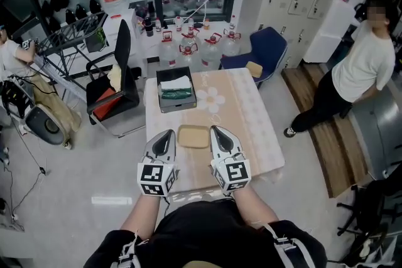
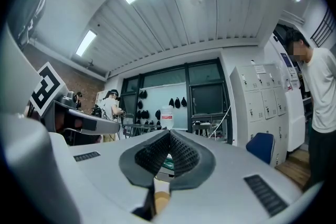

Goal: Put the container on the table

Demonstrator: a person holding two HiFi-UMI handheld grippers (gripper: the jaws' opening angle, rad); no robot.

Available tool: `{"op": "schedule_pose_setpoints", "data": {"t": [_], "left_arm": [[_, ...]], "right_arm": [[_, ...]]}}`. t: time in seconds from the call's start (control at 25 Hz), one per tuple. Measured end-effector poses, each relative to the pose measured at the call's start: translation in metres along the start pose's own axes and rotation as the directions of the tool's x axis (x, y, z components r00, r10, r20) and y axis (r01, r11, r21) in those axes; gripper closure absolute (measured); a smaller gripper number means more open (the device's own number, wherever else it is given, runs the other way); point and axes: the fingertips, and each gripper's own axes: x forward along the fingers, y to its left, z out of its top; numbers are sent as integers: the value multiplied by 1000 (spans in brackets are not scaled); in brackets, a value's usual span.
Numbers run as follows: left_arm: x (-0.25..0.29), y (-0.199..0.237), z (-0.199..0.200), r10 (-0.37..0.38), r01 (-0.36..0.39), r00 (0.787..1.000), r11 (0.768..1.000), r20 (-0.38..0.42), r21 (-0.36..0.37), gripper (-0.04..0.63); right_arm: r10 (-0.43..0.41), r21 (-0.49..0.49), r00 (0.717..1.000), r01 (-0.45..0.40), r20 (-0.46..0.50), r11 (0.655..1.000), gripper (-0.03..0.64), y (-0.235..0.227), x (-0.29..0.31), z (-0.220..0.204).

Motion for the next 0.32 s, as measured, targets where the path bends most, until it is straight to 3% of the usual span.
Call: {"op": "schedule_pose_setpoints", "data": {"t": [0.32], "left_arm": [[7, -5, -2, -10, 10, 1000, 1000, -6, -1, 581]], "right_arm": [[21, -10, 1000, -21, -5, 1000, 606, -1, 1, -3]]}}
